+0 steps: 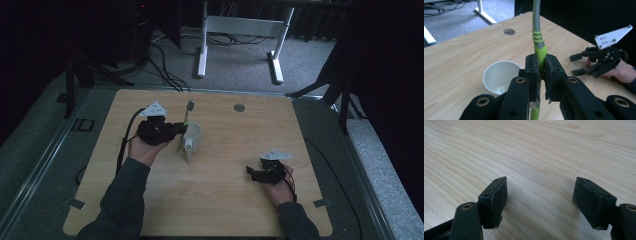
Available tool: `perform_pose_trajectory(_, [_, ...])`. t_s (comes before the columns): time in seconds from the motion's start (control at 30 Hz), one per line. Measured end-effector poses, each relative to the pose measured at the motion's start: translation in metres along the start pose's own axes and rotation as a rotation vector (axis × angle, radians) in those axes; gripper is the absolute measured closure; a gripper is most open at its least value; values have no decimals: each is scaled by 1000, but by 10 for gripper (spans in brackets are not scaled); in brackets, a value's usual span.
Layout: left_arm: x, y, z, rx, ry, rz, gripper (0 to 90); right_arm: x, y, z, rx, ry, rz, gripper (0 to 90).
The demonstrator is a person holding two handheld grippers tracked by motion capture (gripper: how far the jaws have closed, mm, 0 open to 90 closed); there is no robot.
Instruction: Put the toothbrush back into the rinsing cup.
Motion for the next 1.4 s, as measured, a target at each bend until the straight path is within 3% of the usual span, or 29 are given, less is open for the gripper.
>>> perform_pose_trajectory(0.37, [-3,6,2,12,6,64,822,0,0,0,0,0,0,273])
perform_pose_trajectory(0.53, [-4,9,3,14,29,105,821,0,0,0,0,0,0,273])
perform_pose_trajectory(0.83, [2,23,0,-15,56,78,821,0,0,0,-1,-1,0,273])
perform_pose_trajectory(1.03, [4,25,-3,-26,51,60,821,0,0,0,-1,-1,0,272])
perform_pose_trajectory(1.4, [10,32,-6,-4,49,41,820,0,0,0,-1,-1,0,272])
Point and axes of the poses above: each handheld gripper's, and its own axes: y roughly forward along the jaws, x roughly out of its underside, z roughly to its right, the point moved 3 cm from there along y, roughly forward along the jaws, and after that the axes turned 15 degrees about x, right-handed, at the moved point
